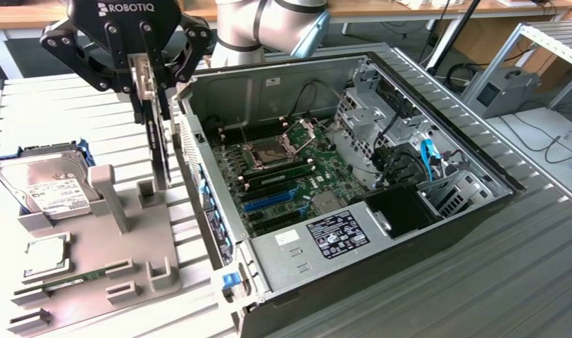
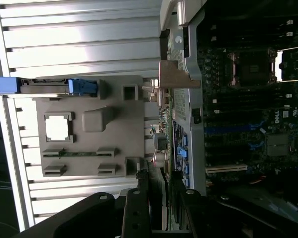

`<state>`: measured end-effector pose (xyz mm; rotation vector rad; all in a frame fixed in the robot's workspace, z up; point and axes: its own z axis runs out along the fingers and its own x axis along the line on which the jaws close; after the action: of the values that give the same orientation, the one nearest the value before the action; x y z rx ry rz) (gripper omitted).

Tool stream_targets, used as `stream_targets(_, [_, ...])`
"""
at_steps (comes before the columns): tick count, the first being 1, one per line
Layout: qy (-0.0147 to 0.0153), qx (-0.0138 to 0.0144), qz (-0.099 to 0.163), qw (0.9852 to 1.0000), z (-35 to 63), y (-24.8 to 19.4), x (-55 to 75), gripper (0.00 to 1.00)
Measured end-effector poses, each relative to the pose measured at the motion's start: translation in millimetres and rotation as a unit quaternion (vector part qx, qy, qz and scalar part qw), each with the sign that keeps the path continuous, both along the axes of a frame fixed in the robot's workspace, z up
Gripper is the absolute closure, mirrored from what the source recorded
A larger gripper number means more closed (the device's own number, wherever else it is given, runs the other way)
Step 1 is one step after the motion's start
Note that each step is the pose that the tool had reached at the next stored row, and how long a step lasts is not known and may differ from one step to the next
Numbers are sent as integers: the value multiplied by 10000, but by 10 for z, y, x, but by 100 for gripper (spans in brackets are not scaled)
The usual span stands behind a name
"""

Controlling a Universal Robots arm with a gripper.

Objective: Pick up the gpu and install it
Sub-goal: 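Pick up the gpu and move the gpu toward the slot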

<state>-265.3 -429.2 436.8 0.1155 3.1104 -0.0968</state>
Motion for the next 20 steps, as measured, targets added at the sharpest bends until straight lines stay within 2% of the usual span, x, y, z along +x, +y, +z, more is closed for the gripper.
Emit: stream_targets(20, [0,-1,0,10000,-27,0,68,71])
